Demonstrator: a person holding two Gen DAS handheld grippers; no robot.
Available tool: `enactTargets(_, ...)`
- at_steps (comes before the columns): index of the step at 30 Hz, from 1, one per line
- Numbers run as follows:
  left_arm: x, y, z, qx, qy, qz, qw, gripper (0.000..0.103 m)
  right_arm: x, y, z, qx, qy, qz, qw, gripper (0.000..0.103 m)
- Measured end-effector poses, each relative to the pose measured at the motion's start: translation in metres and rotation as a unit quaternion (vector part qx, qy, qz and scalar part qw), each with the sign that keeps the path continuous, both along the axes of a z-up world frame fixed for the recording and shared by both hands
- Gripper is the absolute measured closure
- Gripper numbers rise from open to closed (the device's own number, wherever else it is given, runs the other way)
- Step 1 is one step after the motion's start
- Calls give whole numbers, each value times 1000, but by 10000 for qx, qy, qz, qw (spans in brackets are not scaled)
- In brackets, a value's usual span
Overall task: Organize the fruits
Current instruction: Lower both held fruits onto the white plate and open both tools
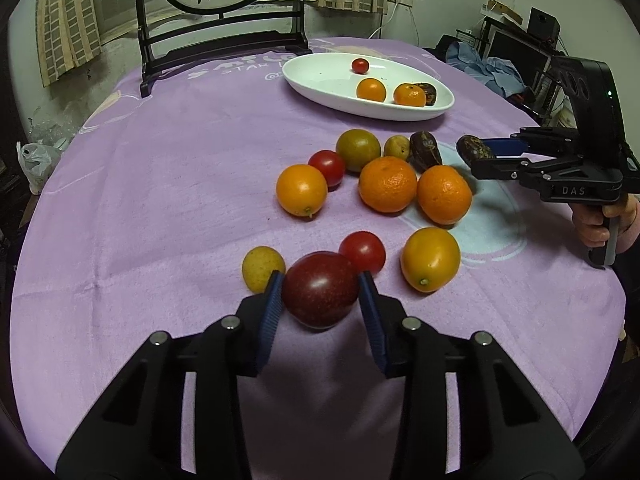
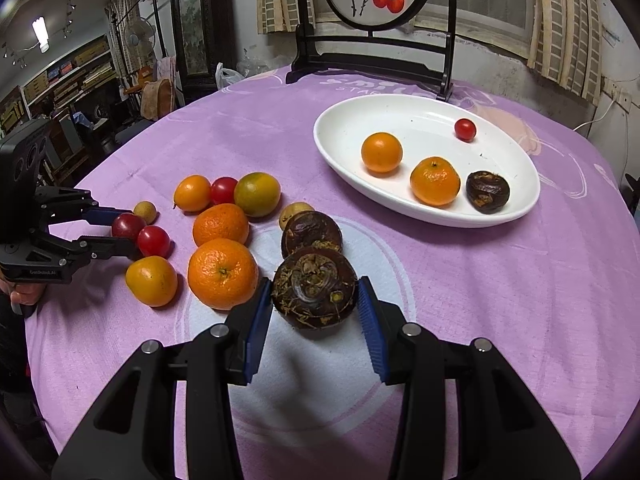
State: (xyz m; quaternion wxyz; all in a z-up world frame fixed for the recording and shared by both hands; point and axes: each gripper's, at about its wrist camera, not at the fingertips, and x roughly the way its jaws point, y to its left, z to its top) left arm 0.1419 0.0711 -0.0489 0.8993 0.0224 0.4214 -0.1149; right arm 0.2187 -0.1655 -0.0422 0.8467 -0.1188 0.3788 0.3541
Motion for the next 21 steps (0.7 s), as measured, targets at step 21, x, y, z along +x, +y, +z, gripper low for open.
enactTargets(21, 120, -52, 86, -480, -718, -246, 9960, 64, 99, -33, 24, 1421, -411, -2174, 9648, 60)
